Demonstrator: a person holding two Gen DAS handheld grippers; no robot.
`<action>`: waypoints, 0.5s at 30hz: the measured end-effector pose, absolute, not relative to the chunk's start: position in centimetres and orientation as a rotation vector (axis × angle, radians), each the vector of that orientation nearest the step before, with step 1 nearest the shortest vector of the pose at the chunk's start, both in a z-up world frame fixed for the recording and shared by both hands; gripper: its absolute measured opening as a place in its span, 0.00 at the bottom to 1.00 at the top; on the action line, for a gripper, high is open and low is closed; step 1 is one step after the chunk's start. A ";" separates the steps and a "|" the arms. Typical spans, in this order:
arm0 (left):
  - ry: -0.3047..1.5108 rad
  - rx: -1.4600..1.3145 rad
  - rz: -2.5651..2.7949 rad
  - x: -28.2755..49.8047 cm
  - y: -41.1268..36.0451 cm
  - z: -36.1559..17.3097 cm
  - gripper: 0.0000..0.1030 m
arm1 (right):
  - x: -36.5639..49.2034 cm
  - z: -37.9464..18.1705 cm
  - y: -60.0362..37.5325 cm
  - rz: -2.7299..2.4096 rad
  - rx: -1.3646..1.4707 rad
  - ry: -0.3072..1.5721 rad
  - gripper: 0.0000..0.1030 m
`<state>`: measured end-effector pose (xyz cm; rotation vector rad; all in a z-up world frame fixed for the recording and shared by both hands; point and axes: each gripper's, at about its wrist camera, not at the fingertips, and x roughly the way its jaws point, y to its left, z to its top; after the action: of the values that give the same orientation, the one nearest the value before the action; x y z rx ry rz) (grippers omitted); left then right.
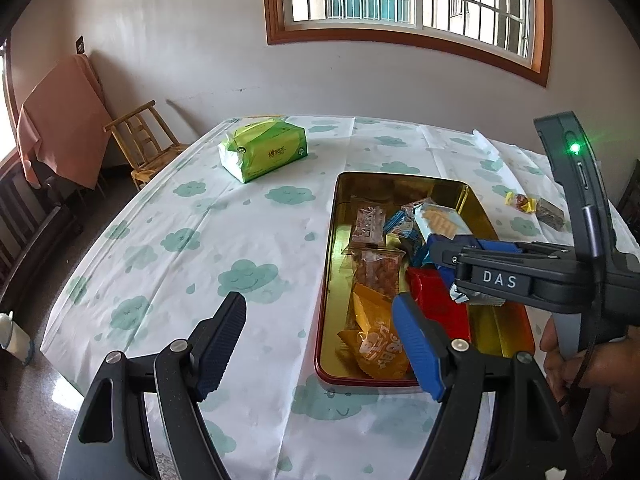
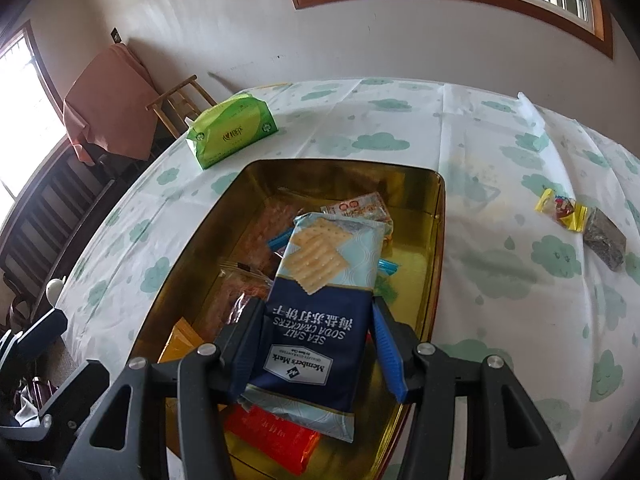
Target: Organize snacks
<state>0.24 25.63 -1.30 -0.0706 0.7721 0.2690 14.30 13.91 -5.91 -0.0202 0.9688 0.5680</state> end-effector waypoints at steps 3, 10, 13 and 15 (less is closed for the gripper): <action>0.777 -0.073 0.271 0.2 25.9 -1.5 0.71 | 14.4 -6.2 14.1 0.563 -0.029 0.972 0.52; 0.783 -0.072 0.276 0.3 26.2 -1.8 0.71 | 14.6 -6.3 14.5 0.560 -0.046 0.969 0.53; 0.785 -0.069 0.276 0.4 26.2 -1.9 0.71 | 14.6 -6.3 14.7 0.560 -0.050 0.968 0.53; 0.782 -0.070 0.277 0.4 26.2 -1.9 0.71 | 14.6 -6.3 14.7 0.558 -0.052 0.966 0.53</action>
<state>0.37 26.23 -1.91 -0.0697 0.7818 0.2769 14.58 14.74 -6.33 -0.0516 0.9664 0.5578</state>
